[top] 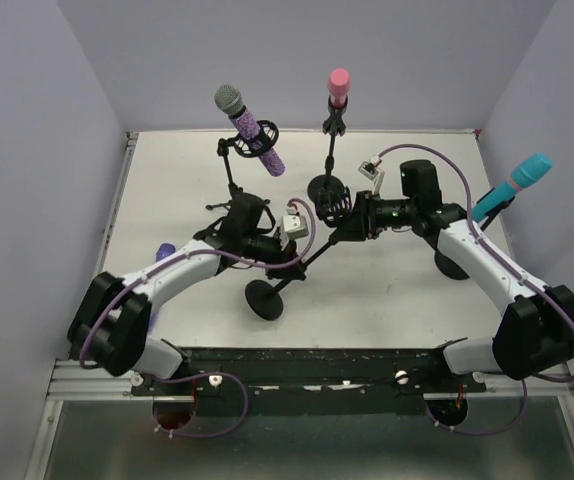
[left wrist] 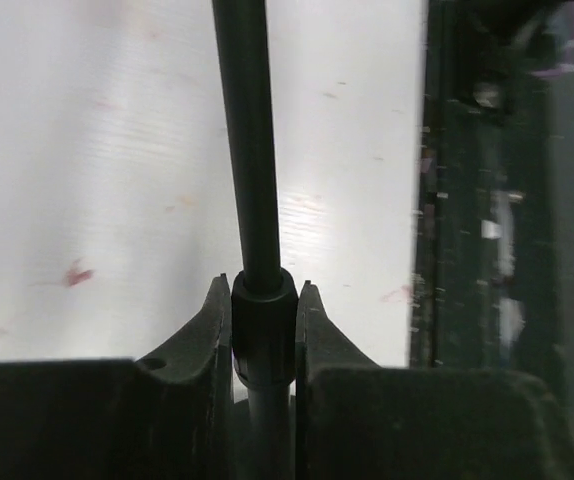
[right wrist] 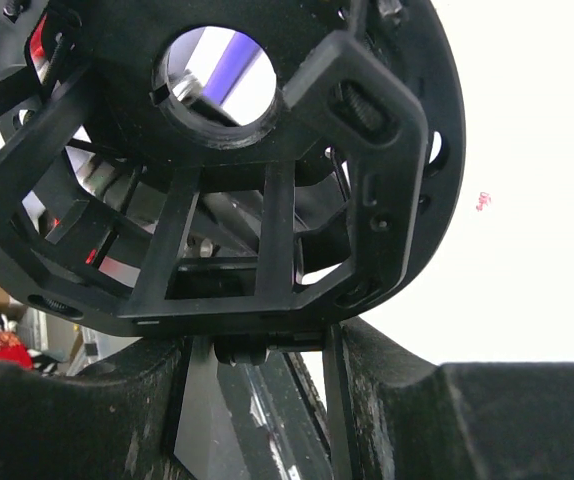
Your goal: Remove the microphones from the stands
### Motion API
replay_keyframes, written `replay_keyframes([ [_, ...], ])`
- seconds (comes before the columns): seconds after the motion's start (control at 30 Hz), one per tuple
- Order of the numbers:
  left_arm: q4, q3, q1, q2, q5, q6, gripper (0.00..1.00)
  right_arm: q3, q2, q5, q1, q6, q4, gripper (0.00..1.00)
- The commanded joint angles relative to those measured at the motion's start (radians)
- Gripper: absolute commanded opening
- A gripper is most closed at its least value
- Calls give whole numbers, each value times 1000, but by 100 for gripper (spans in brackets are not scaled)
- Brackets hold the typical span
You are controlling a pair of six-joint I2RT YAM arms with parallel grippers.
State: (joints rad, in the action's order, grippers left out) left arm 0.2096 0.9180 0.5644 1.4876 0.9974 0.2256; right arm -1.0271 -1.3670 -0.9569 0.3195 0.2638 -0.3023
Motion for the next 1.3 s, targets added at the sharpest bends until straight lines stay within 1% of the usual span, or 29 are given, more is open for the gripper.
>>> replay_keyframes([
  [0.0,-405,-198,164,-323,-633,108,0,-62,-47,198,-3,97,-86,1],
  [0.03,-555,-262,228,-357,-842,176,0,-71,-59,190,-10,116,-89,1],
  [0.07,-681,-318,271,-357,-1026,254,0,-77,-78,181,-17,147,-89,1],
  [0.1,-799,-344,297,-339,-1105,305,0,-80,-93,167,-17,179,-89,1],
  [0.13,-826,-341,304,-319,-1161,301,0,-77,-107,147,-19,222,-80,1],
  [0.17,-808,-320,308,-288,-1218,266,0,-71,-115,115,-20,254,-52,1],
  [0.27,-672,-231,308,-213,-1279,114,0,-62,-135,87,-20,275,-24,1],
  [0.33,-609,-214,308,-201,-1251,51,0,-65,-149,87,-20,256,-37,1],
  [0.4,-541,-220,307,-220,-1141,41,0,-67,-150,75,-20,241,-34,1],
  [0.43,-503,-217,307,-230,-1088,49,6,-67,-150,69,-20,223,-28,1],
  [0.47,-456,-214,302,-243,-1023,52,22,-70,-150,69,-20,207,-23,1],
  [0.5,-417,-206,293,-256,-967,49,42,-79,-147,66,-20,178,-21,1],
  [0.53,-377,-200,281,-277,-904,40,60,-93,-141,70,-20,148,-26,1],
  [0.57,-337,-193,261,-295,-842,31,70,-123,-135,87,-20,105,-46,1],
  [0.63,-284,-179,223,-334,-720,14,80,-186,-116,136,-20,22,-93,1],
  [0.7,-230,-160,190,-368,-620,18,83,-266,-110,179,-20,-65,-165,1],
  [0.77,-172,-143,157,-392,-522,27,83,-348,-113,187,-20,-151,-253,1],
  [0.9,-96,-108,108,-435,-432,50,83,-447,-96,196,-20,-286,-368,1],
  [0.97,-64,-84,89,-452,-413,69,82,-464,-83,207,-19,-345,-397,1],
  [1.03,-53,-59,75,-472,-414,70,82,-467,-80,251,1,-412,-429,1],
  [1.13,-59,-21,55,-495,-430,66,82,-464,-72,377,100,-584,-500,1],
  [1.17,-64,-5,51,-501,-437,64,82,-440,-63,423,131,-630,-494,1],
  [1.27,-68,39,37,-503,-447,52,82,-381,-40,484,196,-704,-465,1],
])
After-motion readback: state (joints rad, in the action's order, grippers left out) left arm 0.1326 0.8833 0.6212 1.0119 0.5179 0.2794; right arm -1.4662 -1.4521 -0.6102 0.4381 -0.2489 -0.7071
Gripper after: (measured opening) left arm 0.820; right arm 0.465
